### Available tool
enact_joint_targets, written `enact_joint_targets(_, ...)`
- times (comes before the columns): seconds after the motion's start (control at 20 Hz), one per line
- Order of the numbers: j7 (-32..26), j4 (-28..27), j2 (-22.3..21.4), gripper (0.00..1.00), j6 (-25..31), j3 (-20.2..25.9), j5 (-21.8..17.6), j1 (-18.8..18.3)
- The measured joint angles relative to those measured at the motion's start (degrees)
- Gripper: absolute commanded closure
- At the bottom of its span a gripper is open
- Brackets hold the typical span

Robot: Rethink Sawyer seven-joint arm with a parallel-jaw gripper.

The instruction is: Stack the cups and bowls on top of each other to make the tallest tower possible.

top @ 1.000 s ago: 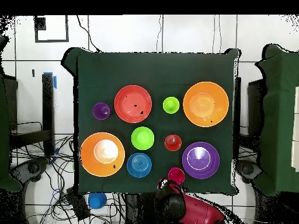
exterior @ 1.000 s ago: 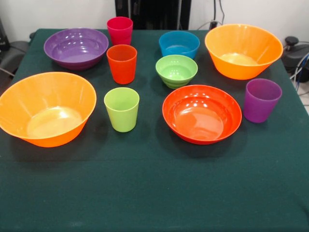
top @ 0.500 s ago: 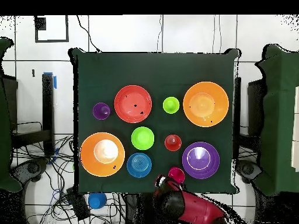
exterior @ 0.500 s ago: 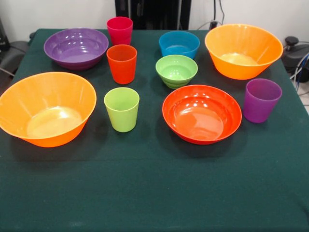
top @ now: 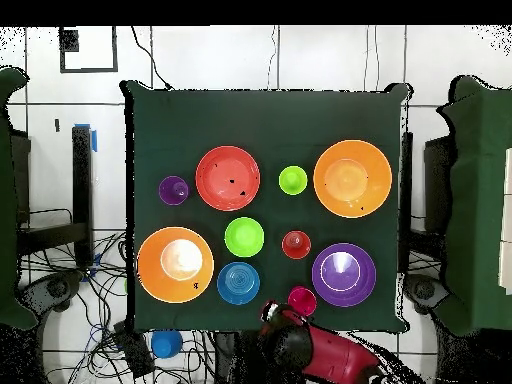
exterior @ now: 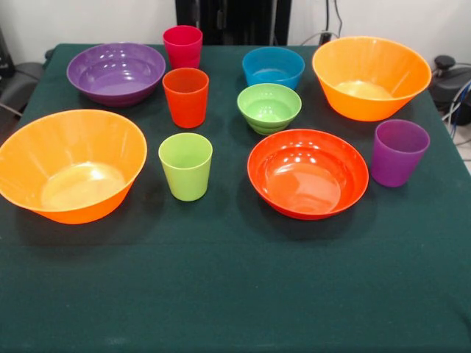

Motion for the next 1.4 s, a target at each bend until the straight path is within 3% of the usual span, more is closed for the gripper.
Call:
enact_joint_targets(0.4, 0.0, -1.4, 3.5, 0.00, -1.8, 0.0, 0.0, 0.1)
enact_joint_targets(1.4, 0.0, -3.4, 2.6, 0.00, -1.8, 0.0, 0.0, 1.1)
